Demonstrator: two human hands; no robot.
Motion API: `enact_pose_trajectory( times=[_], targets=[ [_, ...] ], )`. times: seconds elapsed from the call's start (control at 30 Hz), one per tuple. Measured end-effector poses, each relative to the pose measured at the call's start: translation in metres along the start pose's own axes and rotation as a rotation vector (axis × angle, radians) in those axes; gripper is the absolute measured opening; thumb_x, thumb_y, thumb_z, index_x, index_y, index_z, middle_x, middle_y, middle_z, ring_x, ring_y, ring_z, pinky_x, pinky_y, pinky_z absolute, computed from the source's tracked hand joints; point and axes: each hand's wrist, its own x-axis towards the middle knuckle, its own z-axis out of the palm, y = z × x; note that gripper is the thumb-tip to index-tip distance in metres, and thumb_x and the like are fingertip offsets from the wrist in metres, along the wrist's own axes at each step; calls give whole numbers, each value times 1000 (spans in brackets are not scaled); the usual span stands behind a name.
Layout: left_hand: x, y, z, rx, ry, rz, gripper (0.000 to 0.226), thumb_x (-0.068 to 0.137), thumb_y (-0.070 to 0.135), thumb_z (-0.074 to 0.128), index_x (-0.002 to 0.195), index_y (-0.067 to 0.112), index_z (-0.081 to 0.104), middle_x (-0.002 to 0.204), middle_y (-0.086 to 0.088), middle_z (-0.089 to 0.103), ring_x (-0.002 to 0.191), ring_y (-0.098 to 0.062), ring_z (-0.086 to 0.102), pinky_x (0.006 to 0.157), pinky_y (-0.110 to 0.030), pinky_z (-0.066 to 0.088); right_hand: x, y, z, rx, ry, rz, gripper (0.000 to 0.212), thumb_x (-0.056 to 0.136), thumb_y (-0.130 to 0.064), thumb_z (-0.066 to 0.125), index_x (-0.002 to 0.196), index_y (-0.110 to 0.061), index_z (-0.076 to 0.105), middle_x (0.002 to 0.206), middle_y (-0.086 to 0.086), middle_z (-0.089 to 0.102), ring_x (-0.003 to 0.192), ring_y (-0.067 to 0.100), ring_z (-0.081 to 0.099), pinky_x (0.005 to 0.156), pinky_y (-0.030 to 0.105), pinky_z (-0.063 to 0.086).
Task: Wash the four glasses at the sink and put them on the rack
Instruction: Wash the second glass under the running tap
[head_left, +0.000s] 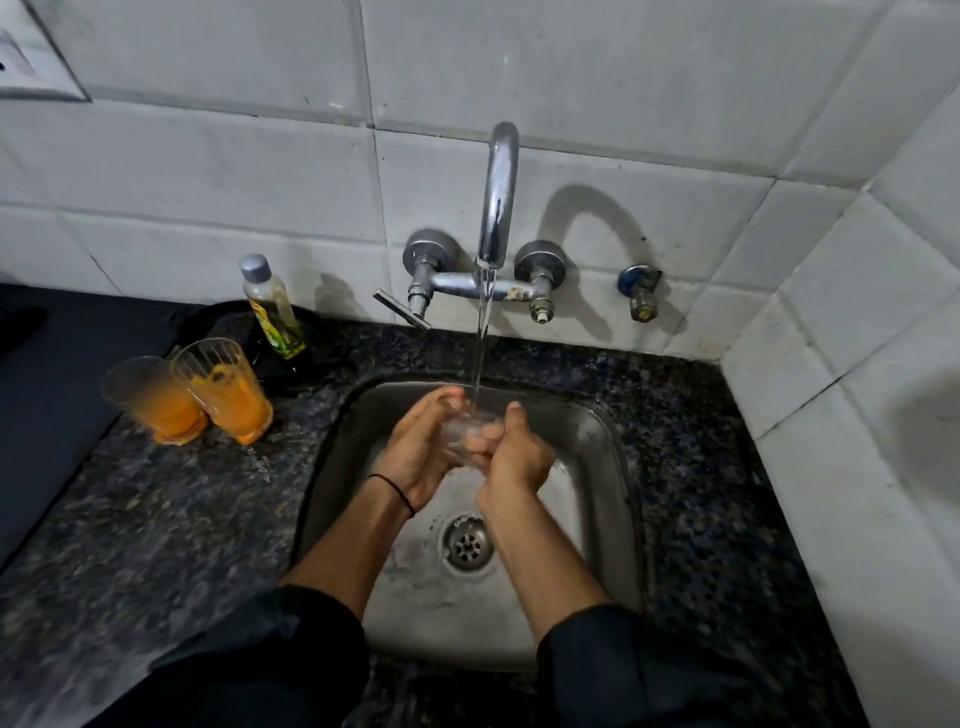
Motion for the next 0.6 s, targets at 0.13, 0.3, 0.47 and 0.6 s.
enact_pose_trajectory(
  times=[0.13, 0.3, 0.47, 0.6],
  targets=[
    [-25, 27, -3, 130, -314, -459, 38, 90, 22, 58, 127, 16, 65, 134, -15, 61, 104, -33, 67, 80, -46, 60, 19, -30, -8, -358, -336, -305, 47, 93, -29, 72, 51, -13, 56, 39, -2, 49, 33, 16, 46, 39, 20, 38],
    [-29, 41, 11, 361, -242, -478, 54, 66, 31, 77, 112, 7, 64, 96, -16, 66, 64, -21, 62, 59, -34, 55, 13, -42, 5, -480, -512, -301, 42, 93, -22, 71, 53, -14, 58, 47, 1, 55, 37, 11, 49, 39, 18, 40],
    [-25, 18, 27, 1624, 216, 28, 86, 71, 41, 77, 144, 24, 35, 109, -8, 69, 93, -29, 69, 77, -38, 53, 18, -27, 26, -921, -196, -312, 30, 83, -43, 75, 71, -16, 72, 66, 4, 70, 64, 21, 70, 59, 28, 54],
    [-23, 23, 22, 966, 26, -44, 60, 67, 26, 80, 122, 20, 55, 103, -10, 72, 81, -25, 72, 74, -43, 61, 18, -40, 23, -739, -333, -438, 31, 86, -28, 75, 60, -16, 65, 51, -2, 61, 46, 10, 56, 49, 22, 45]
  ],
)
